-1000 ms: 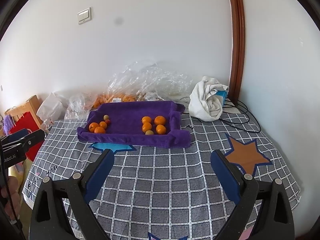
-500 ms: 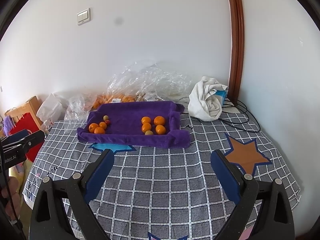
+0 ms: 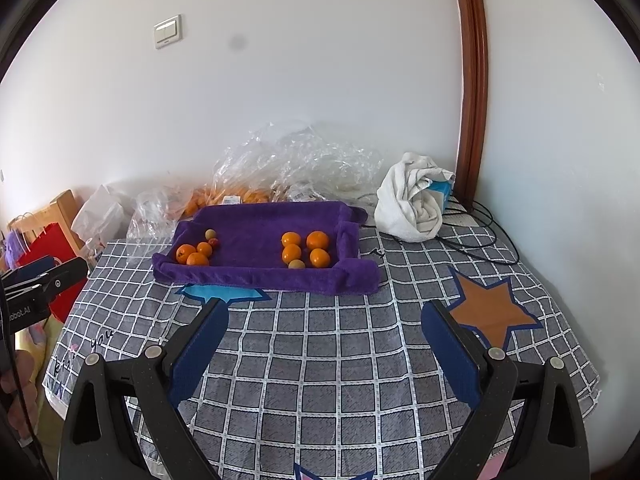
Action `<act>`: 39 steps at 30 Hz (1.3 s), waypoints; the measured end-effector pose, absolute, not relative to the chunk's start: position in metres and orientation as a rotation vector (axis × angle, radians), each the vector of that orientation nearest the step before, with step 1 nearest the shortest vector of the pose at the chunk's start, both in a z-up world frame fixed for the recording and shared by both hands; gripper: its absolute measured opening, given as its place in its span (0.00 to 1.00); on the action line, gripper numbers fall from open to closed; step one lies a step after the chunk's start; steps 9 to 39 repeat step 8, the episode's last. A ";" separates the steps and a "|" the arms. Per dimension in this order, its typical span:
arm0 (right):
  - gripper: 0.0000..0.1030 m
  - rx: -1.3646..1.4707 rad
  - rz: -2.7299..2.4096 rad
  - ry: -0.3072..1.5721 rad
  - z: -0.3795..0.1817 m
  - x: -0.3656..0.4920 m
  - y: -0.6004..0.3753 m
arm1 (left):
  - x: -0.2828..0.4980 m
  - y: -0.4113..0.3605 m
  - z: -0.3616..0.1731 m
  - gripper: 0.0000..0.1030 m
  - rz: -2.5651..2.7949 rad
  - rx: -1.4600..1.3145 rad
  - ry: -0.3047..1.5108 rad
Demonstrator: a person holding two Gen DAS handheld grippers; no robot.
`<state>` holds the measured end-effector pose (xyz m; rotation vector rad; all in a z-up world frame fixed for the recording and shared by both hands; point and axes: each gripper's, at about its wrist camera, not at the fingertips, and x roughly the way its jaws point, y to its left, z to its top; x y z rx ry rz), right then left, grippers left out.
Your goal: Organize fruits
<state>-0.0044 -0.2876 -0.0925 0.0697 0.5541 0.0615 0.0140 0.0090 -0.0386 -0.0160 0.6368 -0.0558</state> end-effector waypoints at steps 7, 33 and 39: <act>0.93 0.068 0.066 0.551 -0.092 -0.004 -0.285 | 0.014 0.009 -0.039 0.86 -0.056 -0.017 0.636; 0.93 0.068 0.066 0.551 -0.092 -0.003 -0.285 | 0.014 0.009 -0.039 0.86 -0.057 -0.014 0.635; 0.93 0.068 0.066 0.551 -0.092 -0.003 -0.285 | 0.014 0.009 -0.039 0.86 -0.057 -0.014 0.635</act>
